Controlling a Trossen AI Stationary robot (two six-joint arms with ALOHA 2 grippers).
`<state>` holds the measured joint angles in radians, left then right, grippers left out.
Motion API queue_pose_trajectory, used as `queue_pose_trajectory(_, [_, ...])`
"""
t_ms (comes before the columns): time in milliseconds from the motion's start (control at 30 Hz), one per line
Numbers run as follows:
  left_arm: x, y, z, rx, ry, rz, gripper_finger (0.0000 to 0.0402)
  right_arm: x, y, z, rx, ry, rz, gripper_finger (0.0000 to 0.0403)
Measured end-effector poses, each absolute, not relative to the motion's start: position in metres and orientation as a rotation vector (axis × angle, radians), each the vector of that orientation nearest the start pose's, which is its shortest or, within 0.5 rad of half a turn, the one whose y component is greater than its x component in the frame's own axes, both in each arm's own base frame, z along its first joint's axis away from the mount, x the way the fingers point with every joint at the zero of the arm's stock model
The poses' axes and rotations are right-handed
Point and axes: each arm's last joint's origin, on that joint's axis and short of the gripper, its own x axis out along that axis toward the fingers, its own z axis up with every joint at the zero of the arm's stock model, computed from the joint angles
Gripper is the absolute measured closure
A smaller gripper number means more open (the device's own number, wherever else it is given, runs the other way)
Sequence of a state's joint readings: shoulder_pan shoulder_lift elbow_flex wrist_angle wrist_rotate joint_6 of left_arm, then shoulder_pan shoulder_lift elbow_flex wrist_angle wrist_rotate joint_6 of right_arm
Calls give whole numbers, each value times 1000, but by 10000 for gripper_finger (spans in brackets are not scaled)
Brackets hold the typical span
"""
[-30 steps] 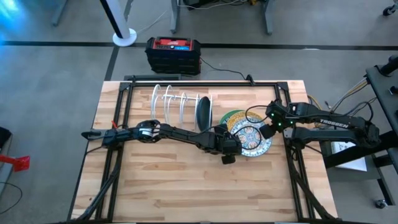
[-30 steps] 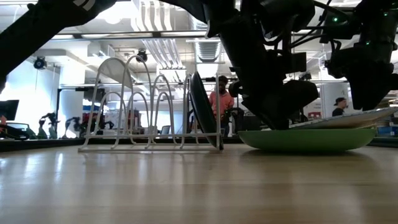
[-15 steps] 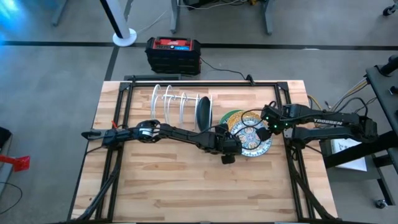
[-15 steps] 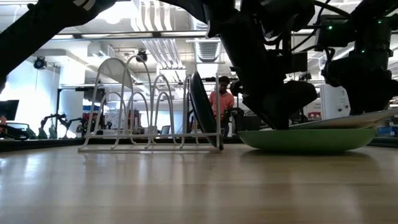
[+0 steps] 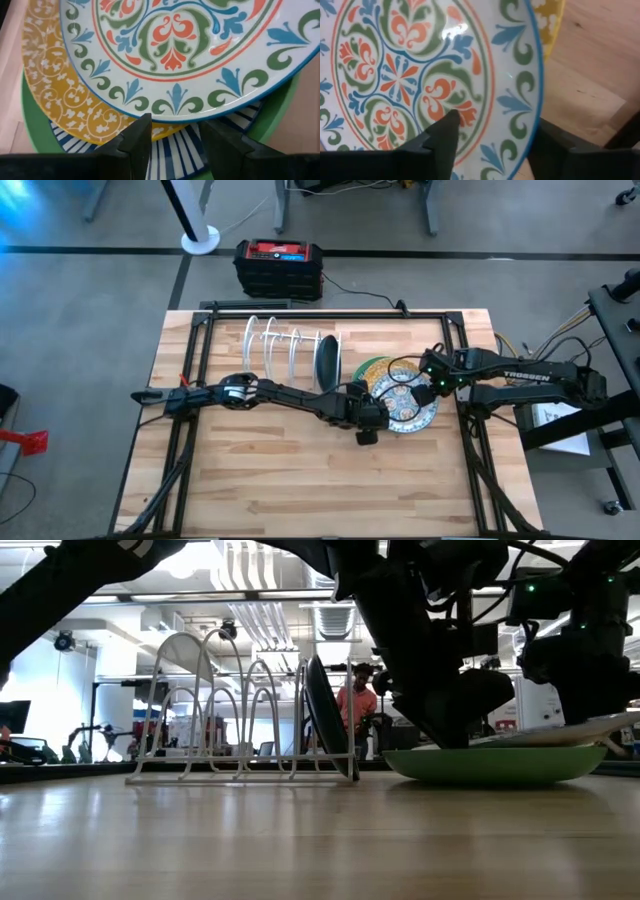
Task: Sort dishes
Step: Put the white plate in the dish rack
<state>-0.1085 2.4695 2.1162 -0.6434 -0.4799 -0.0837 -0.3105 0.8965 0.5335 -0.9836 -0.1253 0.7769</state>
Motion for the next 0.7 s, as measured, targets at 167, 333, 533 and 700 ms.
queue_pose_trajectory(167, [524, -44, 159, 223, 965, 378, 248, 121, -35, 189, 963, 1177, -666, 305])
queue_pose_trajectory(333, [523, -44, 159, 227, 980, 378, 248, 116, -33, 203, 962, 1111, -647, 344])
queue_pose_trajectory(533, [524, -43, 159, 220, 962, 389, 248, 107, -31, 217, 952, 1048, -631, 354])
queue_pose_trajectory(700, [525, -43, 160, 216, 954, 390, 248, 102, -29, 221, 959, 1015, -625, 370])
